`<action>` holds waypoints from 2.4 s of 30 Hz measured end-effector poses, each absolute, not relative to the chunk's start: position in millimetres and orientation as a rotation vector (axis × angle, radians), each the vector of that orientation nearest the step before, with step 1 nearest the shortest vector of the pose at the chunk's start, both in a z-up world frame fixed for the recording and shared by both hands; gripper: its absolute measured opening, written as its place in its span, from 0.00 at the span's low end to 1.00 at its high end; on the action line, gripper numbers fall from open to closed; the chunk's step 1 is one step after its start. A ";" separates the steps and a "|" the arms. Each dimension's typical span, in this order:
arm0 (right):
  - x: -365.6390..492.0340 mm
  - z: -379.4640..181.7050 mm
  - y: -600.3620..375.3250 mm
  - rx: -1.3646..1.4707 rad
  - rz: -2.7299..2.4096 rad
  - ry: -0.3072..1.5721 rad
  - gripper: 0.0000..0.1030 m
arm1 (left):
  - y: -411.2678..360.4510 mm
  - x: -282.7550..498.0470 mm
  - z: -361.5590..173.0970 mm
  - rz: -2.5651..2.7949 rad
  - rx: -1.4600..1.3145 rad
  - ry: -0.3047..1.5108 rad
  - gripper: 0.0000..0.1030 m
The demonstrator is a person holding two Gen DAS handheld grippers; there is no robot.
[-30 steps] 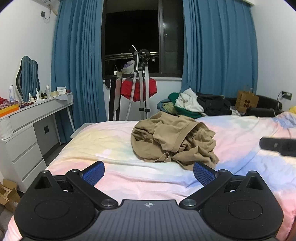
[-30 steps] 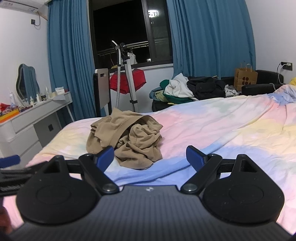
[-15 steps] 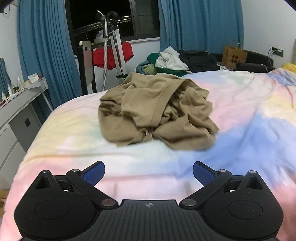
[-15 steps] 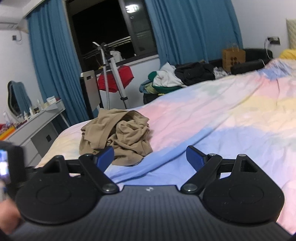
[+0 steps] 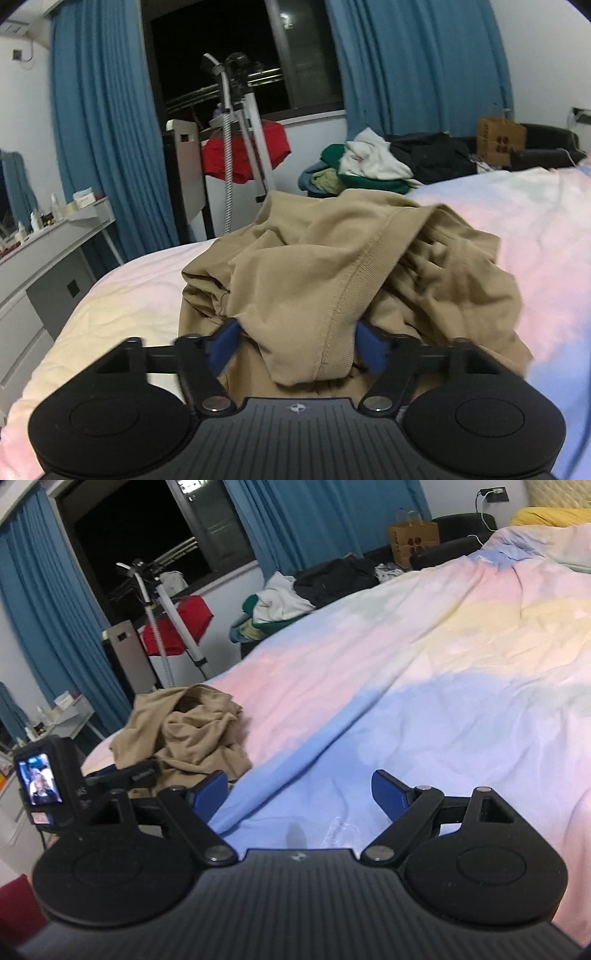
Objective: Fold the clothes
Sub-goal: 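Lower the left gripper onto the tan T-shirt and pinch its edge, then lift the shirt with the left gripper while the right gripper pinches another edge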
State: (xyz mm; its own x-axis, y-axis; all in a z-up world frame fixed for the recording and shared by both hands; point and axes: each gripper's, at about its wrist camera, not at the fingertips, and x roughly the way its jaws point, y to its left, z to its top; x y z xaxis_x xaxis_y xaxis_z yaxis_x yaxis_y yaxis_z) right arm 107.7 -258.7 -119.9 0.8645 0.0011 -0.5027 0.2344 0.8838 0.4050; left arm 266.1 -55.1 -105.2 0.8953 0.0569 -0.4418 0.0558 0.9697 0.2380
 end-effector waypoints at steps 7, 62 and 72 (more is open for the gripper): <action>120.3 -128.8 -257.1 0.450 -0.121 0.544 0.84 | -33.8 239.1 -69.6 -0.031 0.136 0.412 0.16; 173.0 -131.6 -78.1 0.128 0.327 0.685 0.21 | 145.5 113.8 -35.5 -0.040 -0.354 0.500 0.15; 169.5 -143.9 -41.3 -0.135 0.346 0.609 0.46 | 143.5 114.4 -27.6 -0.002 -0.328 0.483 0.15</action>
State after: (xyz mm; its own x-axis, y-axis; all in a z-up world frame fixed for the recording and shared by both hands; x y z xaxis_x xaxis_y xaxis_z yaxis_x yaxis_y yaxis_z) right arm 169.5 -41.3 -143.9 0.7653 0.2777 -0.5807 -0.3564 0.9340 -0.0230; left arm 114.4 143.5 -27.6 0.8864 -0.0789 -0.4561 -0.0754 0.9476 -0.3105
